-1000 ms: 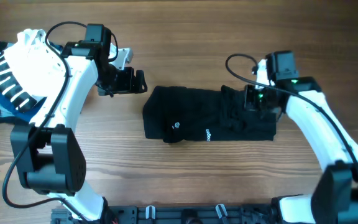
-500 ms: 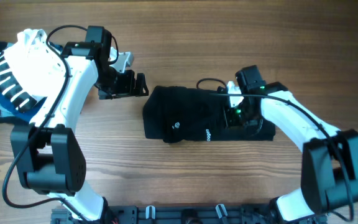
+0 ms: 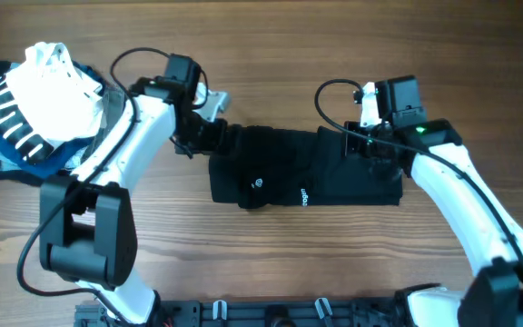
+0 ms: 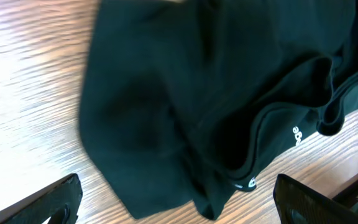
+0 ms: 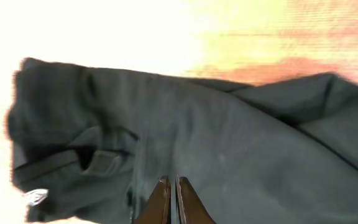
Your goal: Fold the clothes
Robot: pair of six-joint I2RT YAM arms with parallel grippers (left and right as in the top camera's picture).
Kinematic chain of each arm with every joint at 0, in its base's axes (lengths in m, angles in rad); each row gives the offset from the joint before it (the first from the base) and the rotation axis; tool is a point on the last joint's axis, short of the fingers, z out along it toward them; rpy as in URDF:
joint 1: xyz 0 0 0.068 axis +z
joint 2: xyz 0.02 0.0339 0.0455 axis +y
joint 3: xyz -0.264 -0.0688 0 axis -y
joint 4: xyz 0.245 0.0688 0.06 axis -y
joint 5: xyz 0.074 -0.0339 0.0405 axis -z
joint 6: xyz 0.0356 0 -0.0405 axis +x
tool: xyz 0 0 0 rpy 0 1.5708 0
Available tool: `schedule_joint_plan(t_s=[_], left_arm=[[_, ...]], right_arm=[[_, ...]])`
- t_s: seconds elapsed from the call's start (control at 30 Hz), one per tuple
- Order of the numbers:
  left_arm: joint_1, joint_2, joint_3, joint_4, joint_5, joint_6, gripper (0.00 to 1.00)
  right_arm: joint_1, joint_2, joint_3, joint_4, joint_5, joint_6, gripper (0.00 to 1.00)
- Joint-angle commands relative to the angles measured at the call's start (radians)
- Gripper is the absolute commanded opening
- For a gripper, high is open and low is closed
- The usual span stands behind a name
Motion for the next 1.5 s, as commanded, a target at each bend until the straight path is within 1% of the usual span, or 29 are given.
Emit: schedule_joint_plan(t_s=[0.0, 0.1, 0.13, 0.17, 0.27, 0.33, 0.43, 0.5, 0.67, 0.77, 0.83, 0.87, 0.93, 1.0, 1.07, 1.1, 1.13, 1.27, 1.37, 1.47], left_arm=[[-0.010, -0.011, -0.037, 0.027, 0.017, -0.009, 0.98], [-0.010, -0.011, -0.065, 0.063, -0.003, -0.034, 0.98], [-0.010, -0.011, -0.082, 0.088, -0.031, -0.055, 0.98], [-0.010, -0.011, -0.094, 0.108, -0.042, -0.071, 1.00], [-0.010, -0.002, -0.150, 0.206, -0.042, -0.134, 1.00], [-0.010, 0.010, -0.171, 0.233, -0.041, -0.158, 1.00], [-0.010, 0.036, -0.190, 0.241, -0.034, -0.157, 1.00], [-0.010, 0.066, -0.190, 0.248, 0.011, -0.157, 1.00], [-0.017, 0.139, -0.190, 0.272, 0.217, -0.157, 1.00], [-0.037, 0.169, -0.190, 0.275, 0.243, -0.156, 1.00], [-0.048, 0.172, -0.190, 0.275, 0.243, -0.132, 1.00], [-0.055, 0.172, -0.190, 0.281, 0.241, -0.121, 0.95], [-0.063, 0.173, -0.190, 0.301, 0.230, -0.119, 0.72], [-0.066, 0.173, -0.190, 0.309, 0.200, -0.119, 0.54], [-0.065, 0.173, -0.190, 0.309, 0.183, -0.118, 0.30], [-0.066, 0.173, -0.190, 0.309, 0.166, -0.118, 0.16], [-0.066, 0.172, -0.190, 0.305, 0.155, -0.118, 0.04], [-0.050, 0.164, -0.185, 0.263, 0.141, -0.118, 0.04], [-0.003, 0.130, -0.145, 0.149, 0.070, -0.118, 0.04], [0.067, 0.078, -0.059, -0.011, -0.039, -0.117, 0.04]], right_arm=[[0.005, 0.118, -0.045, 0.035, -0.012, 0.023, 0.04], [0.005, 0.180, -0.045, 0.054, -0.030, 0.055, 0.04], [0.005, 0.191, -0.044, 0.061, -0.043, 0.055, 0.04], [0.005, 0.199, -0.044, 0.066, -0.051, 0.055, 0.04], [0.005, 0.200, -0.044, 0.076, -0.053, 0.055, 0.04], [0.005, 0.200, -0.044, 0.082, -0.054, 0.055, 0.04], [0.005, 0.200, -0.044, 0.082, -0.054, 0.055, 0.04], [0.005, 0.200, -0.044, 0.084, -0.057, 0.054, 0.04], [0.005, 0.200, -0.044, 0.090, -0.057, 0.052, 0.04], [0.005, 0.200, -0.044, 0.091, -0.056, 0.050, 0.04], [0.005, 0.200, -0.044, 0.093, -0.057, 0.047, 0.04], [0.005, 0.200, -0.044, 0.094, -0.057, 0.047, 0.05], [0.005, 0.200, -0.044, 0.094, -0.057, 0.047, 0.04], [0.005, 0.200, -0.044, 0.093, -0.057, 0.047, 0.04], [0.005, 0.200, -0.044, 0.093, -0.057, 0.047, 0.04], [0.005, 0.200, -0.044, 0.093, -0.057, 0.047, 0.04], [0.005, 0.200, -0.044, 0.093, -0.057, 0.047, 0.04], [0.005, 0.193, -0.044, 0.081, -0.056, 0.043, 0.04], [0.005, 0.154, -0.043, 0.052, -0.056, 0.043, 0.04], [-0.005, 0.087, -0.032, 0.015, -0.056, 0.044, 0.04]])
